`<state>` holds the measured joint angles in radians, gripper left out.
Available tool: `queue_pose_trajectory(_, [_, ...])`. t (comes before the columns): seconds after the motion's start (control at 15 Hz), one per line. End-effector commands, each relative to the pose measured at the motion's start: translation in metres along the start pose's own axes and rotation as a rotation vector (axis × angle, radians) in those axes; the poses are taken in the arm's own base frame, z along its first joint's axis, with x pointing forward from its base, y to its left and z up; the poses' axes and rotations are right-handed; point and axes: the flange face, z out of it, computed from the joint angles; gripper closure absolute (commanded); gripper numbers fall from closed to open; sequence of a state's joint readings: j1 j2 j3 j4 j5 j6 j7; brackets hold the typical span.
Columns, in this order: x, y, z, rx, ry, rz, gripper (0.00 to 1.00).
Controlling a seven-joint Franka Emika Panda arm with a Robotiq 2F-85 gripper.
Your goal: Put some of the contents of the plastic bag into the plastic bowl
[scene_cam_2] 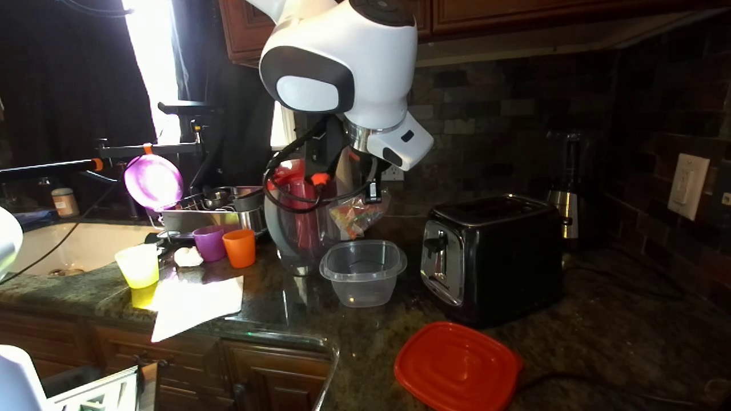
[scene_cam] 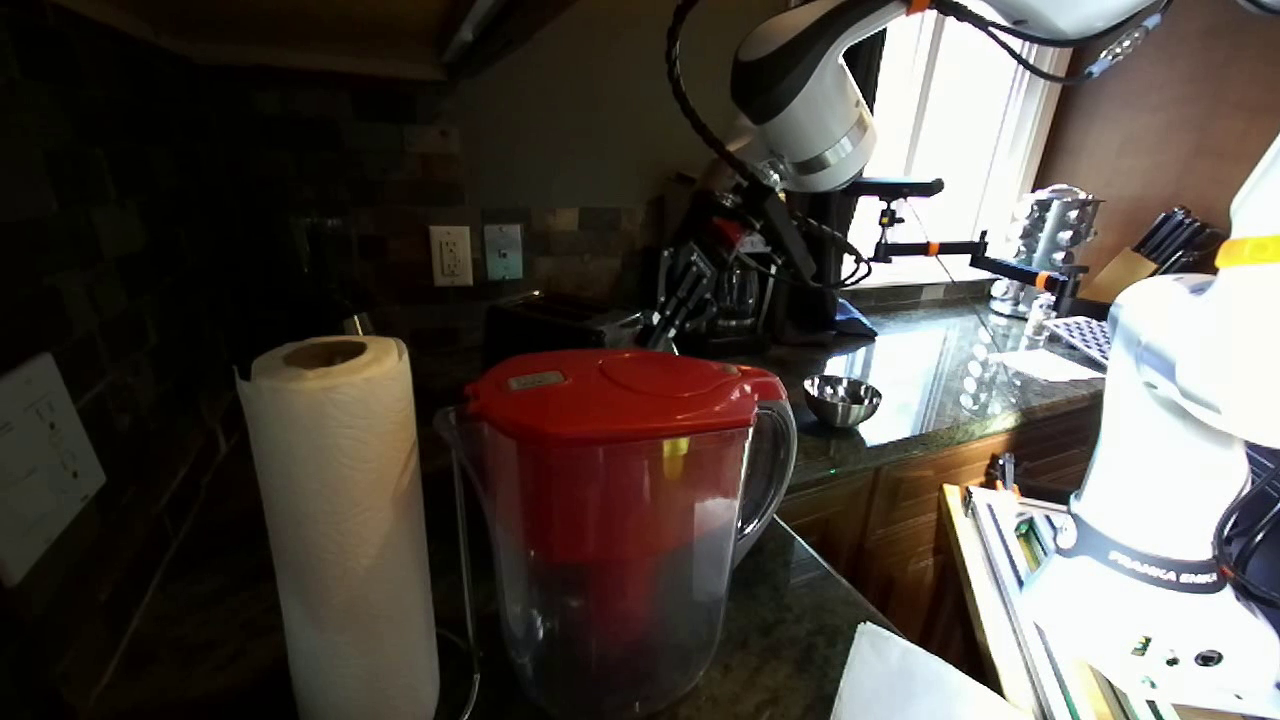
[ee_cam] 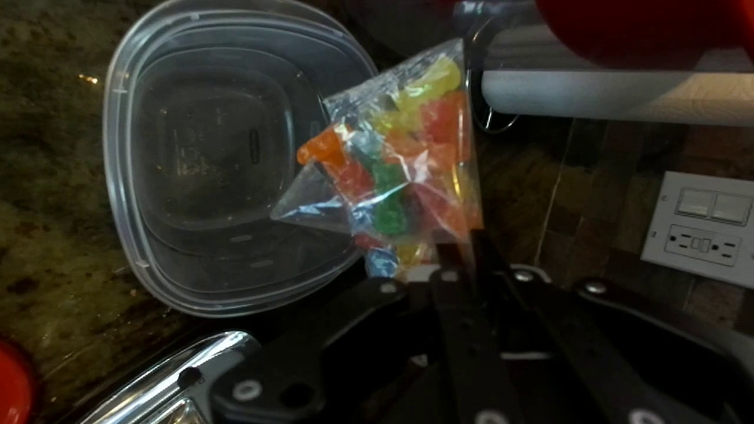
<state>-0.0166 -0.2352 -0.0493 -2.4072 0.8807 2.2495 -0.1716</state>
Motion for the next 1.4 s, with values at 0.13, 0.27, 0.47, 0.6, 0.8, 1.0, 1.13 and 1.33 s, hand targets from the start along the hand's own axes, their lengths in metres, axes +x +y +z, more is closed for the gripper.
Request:
queue_pose_trajectory(0.13, [-0.014, 0.009, -0.012, 0.106, 0.031, -0.052, 0.97])
queue_pose_trajectory(0.27, [-0.015, 0.012, -0.017, 0.130, 0.057, -0.062, 0.97])
queue_pose_trajectory(0.47, [-0.017, 0.014, -0.020, 0.158, 0.057, -0.085, 0.97])
queue_pose_trajectory(0.6, [-0.018, 0.014, -0.021, 0.165, 0.072, -0.094, 0.97])
queue_pose_trajectory(0.8, [-0.019, 0.016, -0.022, 0.166, 0.097, -0.109, 0.97])
queue_pose_trajectory(1.0, [-0.021, 0.015, -0.020, 0.181, 0.069, -0.142, 0.97])
queue_pose_trajectory(1.13, [-0.020, 0.015, -0.020, 0.174, 0.084, -0.145, 0.97])
queue_pose_trajectory(1.33, [-0.021, 0.015, -0.020, 0.189, 0.061, -0.151, 0.97])
